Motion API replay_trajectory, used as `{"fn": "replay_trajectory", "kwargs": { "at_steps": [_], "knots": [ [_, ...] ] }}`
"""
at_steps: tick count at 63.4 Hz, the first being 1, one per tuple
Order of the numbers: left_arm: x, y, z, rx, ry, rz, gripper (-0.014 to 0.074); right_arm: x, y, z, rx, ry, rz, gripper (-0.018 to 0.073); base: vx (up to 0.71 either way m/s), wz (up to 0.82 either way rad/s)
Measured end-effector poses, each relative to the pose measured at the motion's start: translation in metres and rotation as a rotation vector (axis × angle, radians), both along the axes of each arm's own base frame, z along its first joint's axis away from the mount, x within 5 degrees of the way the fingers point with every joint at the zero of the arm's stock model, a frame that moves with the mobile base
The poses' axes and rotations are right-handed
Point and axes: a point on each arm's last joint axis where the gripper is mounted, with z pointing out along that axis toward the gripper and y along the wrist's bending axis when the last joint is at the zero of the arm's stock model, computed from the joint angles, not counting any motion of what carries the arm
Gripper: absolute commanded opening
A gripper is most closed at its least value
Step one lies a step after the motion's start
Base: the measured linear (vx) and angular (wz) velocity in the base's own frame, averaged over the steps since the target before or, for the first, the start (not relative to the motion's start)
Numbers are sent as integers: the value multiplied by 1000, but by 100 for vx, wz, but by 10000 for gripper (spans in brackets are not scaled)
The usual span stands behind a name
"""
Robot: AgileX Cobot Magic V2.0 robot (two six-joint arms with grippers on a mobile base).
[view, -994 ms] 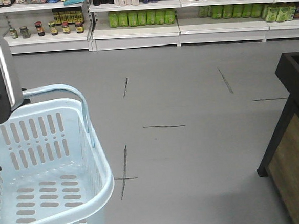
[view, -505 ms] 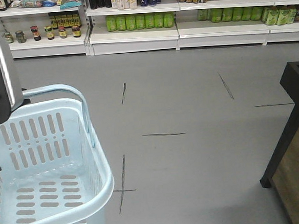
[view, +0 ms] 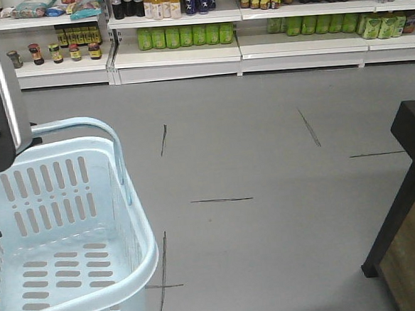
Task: Pick three apples into basket with both arms
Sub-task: 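Turn the base toward the table with loose apples and oranges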
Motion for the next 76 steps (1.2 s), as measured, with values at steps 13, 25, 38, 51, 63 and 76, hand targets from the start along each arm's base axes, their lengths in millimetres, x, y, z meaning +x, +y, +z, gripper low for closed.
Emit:
{"fn": "replay_trajectory", "kwargs": {
  "at_steps": [13,25,38,51,63,76],
  "knots": [
    [0,0,0,0,0,0,-7,0,0,0,0,0,0,-7,15,-12],
    [0,0,0,0,0,0,-7,0,0,0,0,0,0,-7,13,-16],
    [0,0,0,0,0,0,-7,0,0,0,0,0,0,-7,11,-23],
    [0,0,0,0,0,0,-7,0,0,0,0,0,0,-7,9,-29],
    [0,0,0,0,0,0,-7,0,0,0,0,0,0,-7,9,-33],
    [0,0,0,0,0,0,-7,0,0,0,0,0,0,-7,10,-37]
  ]
}}
